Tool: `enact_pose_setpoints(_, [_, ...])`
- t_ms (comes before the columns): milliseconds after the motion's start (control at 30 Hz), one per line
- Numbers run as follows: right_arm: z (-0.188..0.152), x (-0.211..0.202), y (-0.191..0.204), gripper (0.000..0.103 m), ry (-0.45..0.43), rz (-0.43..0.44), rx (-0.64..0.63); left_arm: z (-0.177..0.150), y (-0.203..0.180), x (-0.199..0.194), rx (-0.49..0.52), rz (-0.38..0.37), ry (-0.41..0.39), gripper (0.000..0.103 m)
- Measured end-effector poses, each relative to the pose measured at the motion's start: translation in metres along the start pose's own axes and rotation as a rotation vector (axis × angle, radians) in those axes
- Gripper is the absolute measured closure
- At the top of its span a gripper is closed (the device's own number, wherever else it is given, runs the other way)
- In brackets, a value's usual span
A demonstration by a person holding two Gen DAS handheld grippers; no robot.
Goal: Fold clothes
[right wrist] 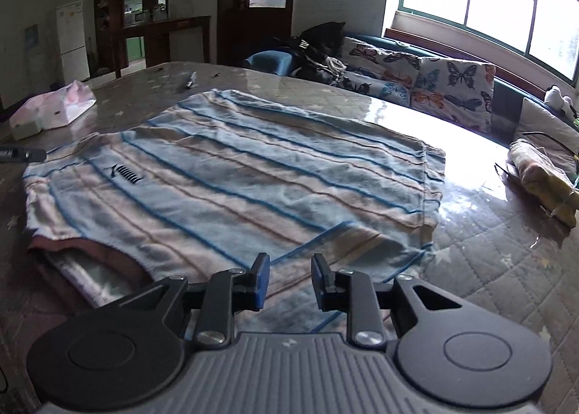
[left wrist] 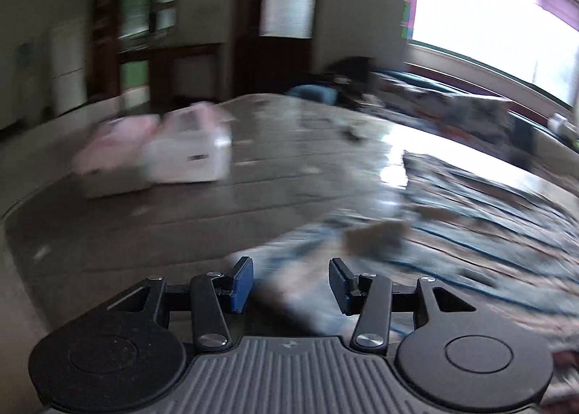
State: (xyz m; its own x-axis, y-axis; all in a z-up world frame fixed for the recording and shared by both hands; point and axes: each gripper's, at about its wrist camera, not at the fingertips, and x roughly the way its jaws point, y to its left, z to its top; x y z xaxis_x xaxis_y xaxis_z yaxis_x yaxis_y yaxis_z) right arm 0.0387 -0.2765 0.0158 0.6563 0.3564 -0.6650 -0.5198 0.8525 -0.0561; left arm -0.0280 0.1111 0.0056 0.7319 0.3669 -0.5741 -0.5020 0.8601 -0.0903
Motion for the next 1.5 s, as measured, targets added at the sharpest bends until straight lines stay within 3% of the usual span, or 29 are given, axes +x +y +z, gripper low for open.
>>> enact_pose_setpoints(233, [-0.005,0.005,0.000,0.077,0.019,-0.005,0.013,0.005,0.021,0.016,-0.095,0.029,0.050,0.056])
enact_pose_setpoints(567, [-0.007,0.008,-0.001,0.076,0.021,-0.002,0.028,0.006,0.024,0.017,-0.144,0.022,0.036,0.093])
enact_pose_setpoints(700, [-0.008,0.009,-0.002,0.076,0.021,0.000,0.029,0.013,0.015,-0.004,-0.122,-0.068,-0.048,0.096])
enact_pose_setpoints(867, [-0.008,0.009,-0.002,0.076,0.021,0.001,0.030,0.015,-0.022,-0.037,0.000,-0.285,-0.125,0.097])
enact_pose_setpoints(1000, [-0.008,0.009,-0.002,0.076,0.020,0.004,0.033,0.002,-0.053,-0.048,0.116,-0.445,-0.114,0.097])
enact_pose_setpoints(1100, [-0.009,0.009,-0.003,0.076,0.021,0.004,0.033,-0.010,-0.071,-0.049,0.193,-0.521,-0.075,0.097])
enact_pose_setpoints(1333, [-0.009,0.010,-0.004,0.075,0.021,0.009,0.036,-0.026,-0.092,-0.044,0.304,-0.631,0.026,0.090])
enact_pose_setpoints(1400, [-0.009,0.010,-0.004,0.075,0.022,0.010,0.036,-0.025,-0.091,-0.046,0.310,-0.659,0.030,0.083])
enact_pose_setpoints(1500, [-0.009,0.010,-0.004,0.075,0.023,0.011,0.037,-0.013,-0.089,-0.047,0.311,-0.667,-0.001,0.081])
